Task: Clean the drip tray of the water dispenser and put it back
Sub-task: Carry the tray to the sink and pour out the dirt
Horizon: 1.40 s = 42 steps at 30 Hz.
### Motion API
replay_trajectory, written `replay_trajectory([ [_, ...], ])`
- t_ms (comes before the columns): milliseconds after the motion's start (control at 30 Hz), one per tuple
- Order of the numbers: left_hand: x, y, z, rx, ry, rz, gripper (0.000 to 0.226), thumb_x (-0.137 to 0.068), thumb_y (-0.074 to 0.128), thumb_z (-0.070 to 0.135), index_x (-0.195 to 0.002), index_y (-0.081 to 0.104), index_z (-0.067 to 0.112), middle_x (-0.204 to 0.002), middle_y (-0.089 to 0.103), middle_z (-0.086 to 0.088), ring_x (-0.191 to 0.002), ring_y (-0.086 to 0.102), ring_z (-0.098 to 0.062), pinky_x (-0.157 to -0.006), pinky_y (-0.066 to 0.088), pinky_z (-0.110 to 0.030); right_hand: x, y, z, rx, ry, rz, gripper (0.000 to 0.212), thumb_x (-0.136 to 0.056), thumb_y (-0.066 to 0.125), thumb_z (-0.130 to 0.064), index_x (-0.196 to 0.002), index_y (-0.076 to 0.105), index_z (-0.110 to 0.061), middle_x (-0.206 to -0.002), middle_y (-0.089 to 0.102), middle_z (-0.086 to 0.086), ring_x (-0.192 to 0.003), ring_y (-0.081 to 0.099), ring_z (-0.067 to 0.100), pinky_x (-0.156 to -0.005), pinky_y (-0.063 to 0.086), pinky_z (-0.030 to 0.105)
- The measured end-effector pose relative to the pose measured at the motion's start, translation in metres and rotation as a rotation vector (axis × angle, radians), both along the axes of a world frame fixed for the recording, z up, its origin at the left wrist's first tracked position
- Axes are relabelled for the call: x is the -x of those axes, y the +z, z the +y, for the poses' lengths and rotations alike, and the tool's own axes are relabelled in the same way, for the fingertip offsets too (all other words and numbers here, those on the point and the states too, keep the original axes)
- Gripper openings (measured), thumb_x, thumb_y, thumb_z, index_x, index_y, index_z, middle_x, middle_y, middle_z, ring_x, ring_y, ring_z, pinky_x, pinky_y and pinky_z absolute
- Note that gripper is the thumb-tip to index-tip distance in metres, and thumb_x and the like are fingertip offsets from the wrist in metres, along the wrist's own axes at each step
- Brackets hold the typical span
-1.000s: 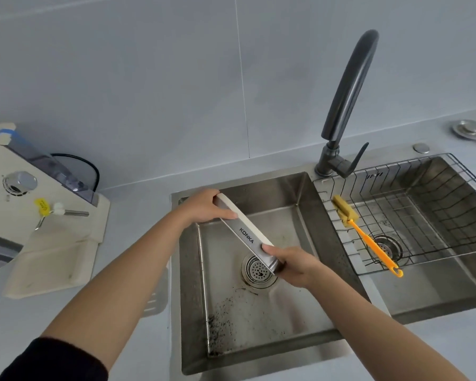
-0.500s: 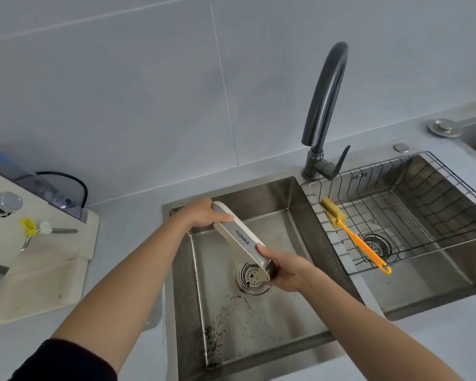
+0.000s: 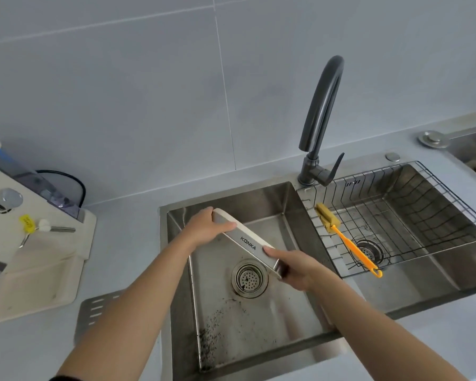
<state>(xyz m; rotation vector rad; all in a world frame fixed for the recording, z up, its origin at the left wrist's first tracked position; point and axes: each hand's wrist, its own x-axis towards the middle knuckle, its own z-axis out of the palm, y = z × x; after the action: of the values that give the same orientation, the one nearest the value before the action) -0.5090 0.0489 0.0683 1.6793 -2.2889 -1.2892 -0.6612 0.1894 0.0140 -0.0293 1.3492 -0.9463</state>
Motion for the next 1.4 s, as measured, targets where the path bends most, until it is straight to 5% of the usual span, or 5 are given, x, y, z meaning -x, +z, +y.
replay_trajectory([
  [533,-0.015,-0.022,0.038,-0.212,-0.108,-0.246,0.067,-0.084,0.056,0.045,-0.134,0.041,0.004,-0.139,0.046,-0.012,-0.124,0.047,-0.026,-0.098,0.038,-0.031,-0.013,-0.010,0.036,-0.129,0.135,-0.111,0.043,-0.065,0.075,-0.015,-0.100,0.057,0.003,-0.096,0.064,0.016,-0.087,0.061,0.028,-0.085,0.051,0.039],
  [700,-0.023,-0.017,0.033,-0.216,-0.003,-0.058,0.066,-0.077,0.054,0.059,-0.121,0.051,0.009,-0.124,0.056,-0.005,-0.112,0.053,-0.022,-0.092,0.041,-0.032,-0.007,0.008,0.029,-0.020,0.162,0.179,0.068,-0.043,0.088,-0.031,-0.097,0.064,0.002,-0.087,0.059,0.012,-0.082,0.050,0.022,-0.089,0.048,0.034],
  [833,-0.037,-0.016,0.031,-0.276,0.157,0.157,0.066,-0.079,0.044,0.066,-0.118,0.053,0.013,-0.119,0.056,-0.004,-0.108,0.051,-0.020,-0.097,0.038,-0.035,-0.016,0.024,0.027,0.176,0.217,0.602,0.025,-0.074,0.073,-0.021,-0.094,0.060,-0.013,-0.085,0.063,-0.004,-0.078,0.057,0.008,-0.062,0.040,0.015],
  [967,-0.050,-0.014,0.028,-0.474,0.341,0.480,0.050,-0.088,0.044,0.049,-0.114,0.059,0.008,-0.113,0.062,-0.011,-0.103,0.057,-0.021,-0.092,0.048,-0.035,-0.033,0.032,0.032,0.339,0.165,0.919,0.068,-0.064,0.080,-0.017,-0.120,0.041,-0.022,-0.111,0.054,-0.007,-0.100,0.053,0.009,-0.062,0.047,0.013],
  [1400,-0.054,-0.019,0.045,-0.505,0.507,0.656,0.033,-0.090,0.046,0.042,-0.097,0.058,0.012,-0.091,0.064,-0.008,-0.084,0.060,-0.023,-0.078,0.051,-0.040,-0.037,0.035,0.042,0.534,0.229,1.092,0.112,-0.060,0.083,-0.021,-0.145,0.010,-0.019,-0.136,0.036,-0.006,-0.122,0.042,0.008,-0.083,0.046,0.003],
])
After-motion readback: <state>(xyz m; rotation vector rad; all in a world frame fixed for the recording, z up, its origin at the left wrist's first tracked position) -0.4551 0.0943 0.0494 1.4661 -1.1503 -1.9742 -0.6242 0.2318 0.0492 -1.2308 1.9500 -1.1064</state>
